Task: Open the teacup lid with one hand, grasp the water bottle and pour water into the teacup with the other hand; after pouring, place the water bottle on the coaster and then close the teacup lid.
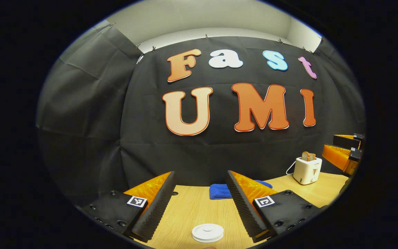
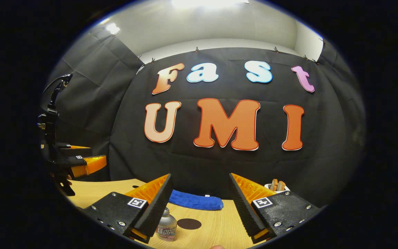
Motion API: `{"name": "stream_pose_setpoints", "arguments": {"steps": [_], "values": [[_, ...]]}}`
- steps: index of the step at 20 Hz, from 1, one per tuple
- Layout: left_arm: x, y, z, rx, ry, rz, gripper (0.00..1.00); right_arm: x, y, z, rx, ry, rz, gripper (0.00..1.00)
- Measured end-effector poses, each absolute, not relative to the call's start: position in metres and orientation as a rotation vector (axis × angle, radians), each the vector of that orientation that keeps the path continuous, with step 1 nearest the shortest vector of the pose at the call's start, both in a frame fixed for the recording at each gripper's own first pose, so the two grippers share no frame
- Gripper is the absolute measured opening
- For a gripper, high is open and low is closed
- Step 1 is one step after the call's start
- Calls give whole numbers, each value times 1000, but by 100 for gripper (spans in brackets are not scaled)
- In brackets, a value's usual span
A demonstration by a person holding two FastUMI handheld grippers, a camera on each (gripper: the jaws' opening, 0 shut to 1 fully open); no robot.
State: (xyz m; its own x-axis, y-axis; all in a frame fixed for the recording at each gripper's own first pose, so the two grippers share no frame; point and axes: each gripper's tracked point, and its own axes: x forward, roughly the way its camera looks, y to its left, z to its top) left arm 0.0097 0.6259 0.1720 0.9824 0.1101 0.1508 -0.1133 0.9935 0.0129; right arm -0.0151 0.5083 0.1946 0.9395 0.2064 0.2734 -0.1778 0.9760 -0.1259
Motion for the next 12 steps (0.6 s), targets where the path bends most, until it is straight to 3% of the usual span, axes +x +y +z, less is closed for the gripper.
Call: {"name": "stream_pose_setpoints", "arguments": {"steps": [4,12], "values": [[18,615,169,-6,-135,89,100,-11,514,190,-82,-261,244,95],[26,620,162,1,-123,108,97,-1,510,188,-100,-259,220,96]]}}
